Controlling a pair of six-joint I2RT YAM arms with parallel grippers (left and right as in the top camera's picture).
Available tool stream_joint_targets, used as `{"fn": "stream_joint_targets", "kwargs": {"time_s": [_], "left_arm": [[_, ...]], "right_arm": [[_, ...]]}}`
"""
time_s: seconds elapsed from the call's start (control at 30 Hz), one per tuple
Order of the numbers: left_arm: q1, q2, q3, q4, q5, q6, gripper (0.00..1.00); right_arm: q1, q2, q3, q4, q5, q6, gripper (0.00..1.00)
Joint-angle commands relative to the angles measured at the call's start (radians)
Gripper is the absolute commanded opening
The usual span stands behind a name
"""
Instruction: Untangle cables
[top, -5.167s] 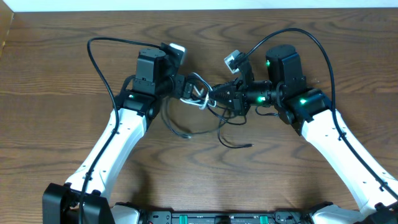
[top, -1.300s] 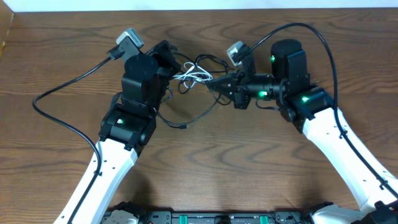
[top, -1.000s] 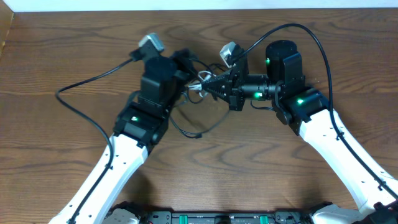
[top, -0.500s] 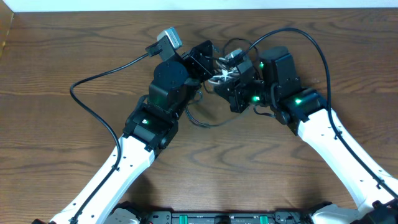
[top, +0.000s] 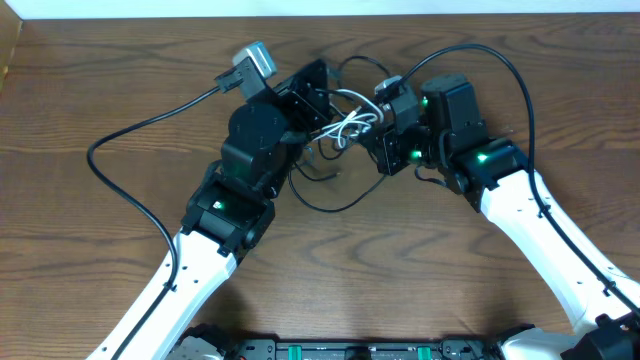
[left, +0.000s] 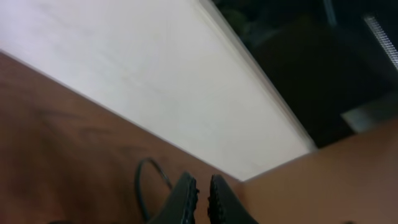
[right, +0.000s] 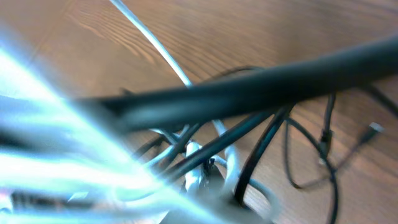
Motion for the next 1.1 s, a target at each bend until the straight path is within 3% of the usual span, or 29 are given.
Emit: {"fn": "stream_joint_targets", "kwargs": {"time_s": [0.0,0.5,0.67,0.87,1.07], "left_arm": [[0.006,-0.011,0.028,-0.050,-0.085,0.039,0.08],[0.006,-0.007,0.028,-0.179,-0.141,0.088,0.08],[0.006,-0.007,0.028,-0.085,0.010,0.068,0.08],[0.001,-0.007,0.028,0.032,0.053,0.049,0.08],[0.005,-0.007,0.028,0.037,0.035,0.051,0.07]], "right_arm": [[-0.004,0.002,0.012,0.061,-0.172,0.020,0.01],[-0.012,-0.005,0.012,0.326,-0.404,0.127,0.01],[-0.010,-0.005,0.012,0.262,-0.289,0.119,0.01],[0.016,-0.002,0.012,0.102,-0.220,0.051,0.01],[0.017,-0.002,0.012,0.010,-0.147,0.018,0.01]]}}
